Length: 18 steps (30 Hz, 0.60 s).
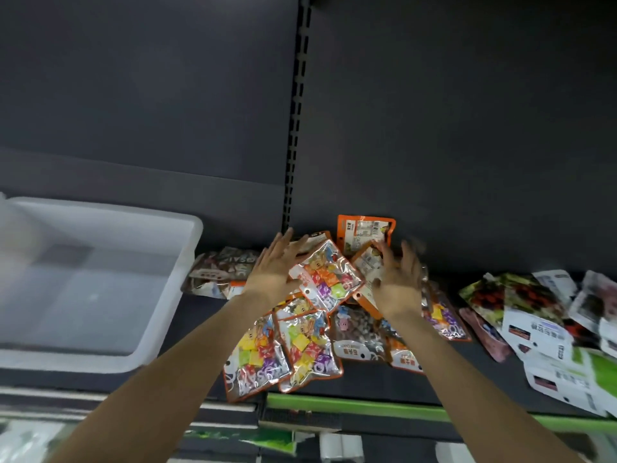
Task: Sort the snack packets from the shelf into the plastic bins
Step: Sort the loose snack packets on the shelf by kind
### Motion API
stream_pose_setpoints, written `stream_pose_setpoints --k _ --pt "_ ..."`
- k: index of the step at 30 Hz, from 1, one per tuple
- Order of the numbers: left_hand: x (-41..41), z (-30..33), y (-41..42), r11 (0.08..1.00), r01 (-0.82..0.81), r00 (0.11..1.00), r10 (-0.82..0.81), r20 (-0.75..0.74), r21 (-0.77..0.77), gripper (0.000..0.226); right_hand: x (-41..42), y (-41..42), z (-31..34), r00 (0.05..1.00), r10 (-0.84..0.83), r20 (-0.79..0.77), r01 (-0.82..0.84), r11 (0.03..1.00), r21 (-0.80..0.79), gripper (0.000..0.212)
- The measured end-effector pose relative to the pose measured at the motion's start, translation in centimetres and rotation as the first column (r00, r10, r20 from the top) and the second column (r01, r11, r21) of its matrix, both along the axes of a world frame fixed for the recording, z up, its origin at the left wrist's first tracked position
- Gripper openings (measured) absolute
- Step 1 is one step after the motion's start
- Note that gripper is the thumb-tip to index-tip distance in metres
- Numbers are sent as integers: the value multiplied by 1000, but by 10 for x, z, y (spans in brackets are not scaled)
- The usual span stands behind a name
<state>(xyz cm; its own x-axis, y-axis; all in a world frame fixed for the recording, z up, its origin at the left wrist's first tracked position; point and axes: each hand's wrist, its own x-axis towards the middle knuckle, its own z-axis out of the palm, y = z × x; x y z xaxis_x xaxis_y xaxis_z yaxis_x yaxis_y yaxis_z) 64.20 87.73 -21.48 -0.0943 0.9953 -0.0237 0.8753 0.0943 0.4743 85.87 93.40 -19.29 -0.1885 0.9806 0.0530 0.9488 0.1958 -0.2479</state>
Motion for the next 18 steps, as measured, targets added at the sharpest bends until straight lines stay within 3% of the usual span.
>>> stream_pose_setpoints --k 3,5,8,11,15,18 --pt "-14 -5 -18 996 -22 997 15 82 83 78 -25 -11 -2 973 230 -10 -229 972 53 69" --pt "-26 -8 -29 985 -98 995 97 16 145 68 -43 -17 -6 927 373 38 -373 928 -4 72" --pt "-49 -15 -45 968 -240 958 248 -141 69 67 -71 -22 -12 813 549 193 -541 836 -98 78" --pt "-72 -21 -52 947 -321 925 310 -222 -17 77 -93 -18 -24 779 555 291 -520 832 -193 78" --pt "-81 -20 -39 936 -350 927 341 -159 -36 51 -95 -11 -36 824 491 284 -409 861 -301 69" --pt "-76 -16 -33 934 -356 912 351 -211 17 35 -85 -14 -31 860 480 170 -431 864 -260 69"
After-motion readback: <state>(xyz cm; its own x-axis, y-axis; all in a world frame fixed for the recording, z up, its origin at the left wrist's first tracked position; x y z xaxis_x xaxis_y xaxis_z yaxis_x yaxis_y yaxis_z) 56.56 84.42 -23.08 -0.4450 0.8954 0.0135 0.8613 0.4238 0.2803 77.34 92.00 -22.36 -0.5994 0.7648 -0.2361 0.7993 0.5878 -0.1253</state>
